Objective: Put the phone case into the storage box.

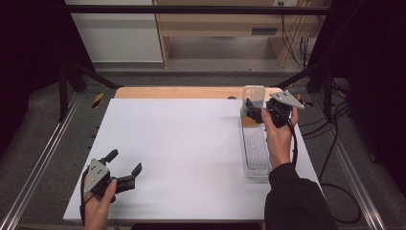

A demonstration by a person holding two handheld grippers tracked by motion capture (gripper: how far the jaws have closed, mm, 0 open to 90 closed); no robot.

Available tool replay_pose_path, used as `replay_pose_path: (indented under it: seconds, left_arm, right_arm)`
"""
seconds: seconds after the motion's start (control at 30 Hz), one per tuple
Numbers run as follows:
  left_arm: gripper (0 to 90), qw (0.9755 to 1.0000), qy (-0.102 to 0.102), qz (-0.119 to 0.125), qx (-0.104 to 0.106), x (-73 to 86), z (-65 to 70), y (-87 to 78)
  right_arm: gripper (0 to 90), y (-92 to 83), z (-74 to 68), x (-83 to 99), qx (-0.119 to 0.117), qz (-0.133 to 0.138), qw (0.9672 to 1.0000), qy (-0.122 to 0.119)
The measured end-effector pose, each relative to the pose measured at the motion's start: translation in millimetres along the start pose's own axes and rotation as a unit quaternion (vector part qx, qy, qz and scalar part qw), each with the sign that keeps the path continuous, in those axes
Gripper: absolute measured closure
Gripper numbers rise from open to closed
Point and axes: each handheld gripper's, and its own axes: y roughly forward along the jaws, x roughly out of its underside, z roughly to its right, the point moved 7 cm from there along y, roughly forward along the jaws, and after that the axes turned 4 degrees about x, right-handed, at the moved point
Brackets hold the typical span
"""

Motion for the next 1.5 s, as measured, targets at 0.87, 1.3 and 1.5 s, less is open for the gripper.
replay_pose_path:
  seconds: [0.87, 1.3, 1.5]
  left_arm:
    - [1.4, 0.9999, -0.016, 0.004, 0.001, -0.9, -4.6, -8.3]
    - [1.3, 0.9998, -0.015, 0.006, 0.01, -1.9, -3.3, -9.6]
    - [1.3, 0.9998, -0.015, 0.007, 0.014, -2.2, -2.6, -11.0]
  right_arm:
    - [3.8, -30.4, -6.5, -10.3, -0.054, 0.029, 0.9981, -0.002]
    - [3.6, -40.2, -8.4, -8.8, -0.064, 0.03, 0.9975, -0.001]
    - [3.4, -48.5, -4.2, -10.5, -0.066, 0.032, 0.9973, -0.003]
